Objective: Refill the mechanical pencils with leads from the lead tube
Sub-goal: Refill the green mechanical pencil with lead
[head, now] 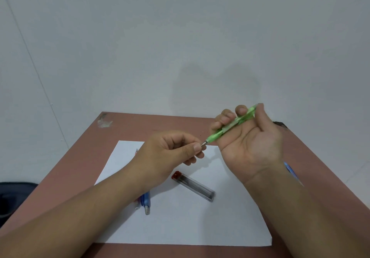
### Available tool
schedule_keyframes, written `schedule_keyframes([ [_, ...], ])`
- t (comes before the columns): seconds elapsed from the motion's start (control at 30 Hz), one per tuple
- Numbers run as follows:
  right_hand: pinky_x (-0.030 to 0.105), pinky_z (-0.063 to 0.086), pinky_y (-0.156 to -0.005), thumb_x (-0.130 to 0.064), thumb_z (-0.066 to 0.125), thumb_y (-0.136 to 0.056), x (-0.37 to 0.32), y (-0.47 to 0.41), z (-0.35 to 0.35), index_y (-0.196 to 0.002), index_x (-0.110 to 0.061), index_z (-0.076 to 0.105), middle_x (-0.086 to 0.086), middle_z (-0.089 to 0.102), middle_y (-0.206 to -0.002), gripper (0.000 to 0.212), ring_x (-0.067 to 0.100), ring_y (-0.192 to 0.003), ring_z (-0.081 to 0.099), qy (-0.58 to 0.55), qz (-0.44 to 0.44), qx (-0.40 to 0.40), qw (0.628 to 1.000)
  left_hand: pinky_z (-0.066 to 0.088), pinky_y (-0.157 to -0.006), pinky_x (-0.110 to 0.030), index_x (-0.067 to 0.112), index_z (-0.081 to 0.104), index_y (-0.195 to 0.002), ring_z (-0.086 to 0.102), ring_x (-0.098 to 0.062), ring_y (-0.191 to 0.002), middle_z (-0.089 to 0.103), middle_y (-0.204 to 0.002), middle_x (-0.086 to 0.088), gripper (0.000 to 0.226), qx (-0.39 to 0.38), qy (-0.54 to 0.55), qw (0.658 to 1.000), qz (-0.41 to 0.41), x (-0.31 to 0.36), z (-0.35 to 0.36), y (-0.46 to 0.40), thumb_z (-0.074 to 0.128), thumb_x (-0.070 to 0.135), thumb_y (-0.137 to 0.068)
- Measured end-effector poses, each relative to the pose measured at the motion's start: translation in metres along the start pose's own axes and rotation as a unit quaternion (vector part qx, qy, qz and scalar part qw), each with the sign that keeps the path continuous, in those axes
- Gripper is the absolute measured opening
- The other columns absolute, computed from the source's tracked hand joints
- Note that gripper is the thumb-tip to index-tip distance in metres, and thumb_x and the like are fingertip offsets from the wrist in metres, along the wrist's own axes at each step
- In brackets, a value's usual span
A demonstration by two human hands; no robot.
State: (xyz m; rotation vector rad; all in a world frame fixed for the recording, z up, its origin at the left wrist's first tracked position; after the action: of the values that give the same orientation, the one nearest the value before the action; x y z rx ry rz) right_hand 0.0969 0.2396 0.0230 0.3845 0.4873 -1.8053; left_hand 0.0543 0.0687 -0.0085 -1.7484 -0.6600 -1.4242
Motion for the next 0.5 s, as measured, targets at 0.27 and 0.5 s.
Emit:
schedule_keyframes([
  [0.27, 0.03, 0.05, -0.069, -0.023, 0.049, -0.106, 0.009, -0.005, -0.008, -0.111, -0.014, 0.074, 0.0, 0.055, -0.078, 0.027, 0.014, -0.068, 0.052, 0.355, 0.006, 0.04, 0.934, 0.05, -0.067, -0.021, 0.029, 0.078, -0.078, 0.062, -0.006, -0.072, 0.073, -0.082, 0.011, 0.014, 0.037, -0.204, 0.978, 0.02, -0.005, 0.003, -0.004, 0.073, 0.021, -0.089],
  [0.5, 0.047, 0.061, -0.086, -0.028, 0.066, -0.097, -0.032, 0.003, 0.003, -0.091, -0.021, 0.076, 0.003, 0.065, -0.077, 0.014, 0.018, -0.07, 0.065, 0.538, -0.028, 0.085, 0.838, 0.039, -0.071, -0.004, 0.041, 0.071, -0.1, 0.057, 0.013, -0.093, 0.069, -0.095, 0.027, 0.018, -0.004, -0.292, 0.956, 0.015, 0.019, 0.022, -0.006, 0.055, 0.034, -0.1],
])
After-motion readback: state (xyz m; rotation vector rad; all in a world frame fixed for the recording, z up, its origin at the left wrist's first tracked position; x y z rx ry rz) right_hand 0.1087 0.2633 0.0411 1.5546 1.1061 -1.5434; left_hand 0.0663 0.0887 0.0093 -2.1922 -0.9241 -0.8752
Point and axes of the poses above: each hand's wrist, its own y-axis away from the middle knuckle, its own z-axis out of the palm, x = y × z, the point moved 1 cm from there along -y, towards the middle knuckle
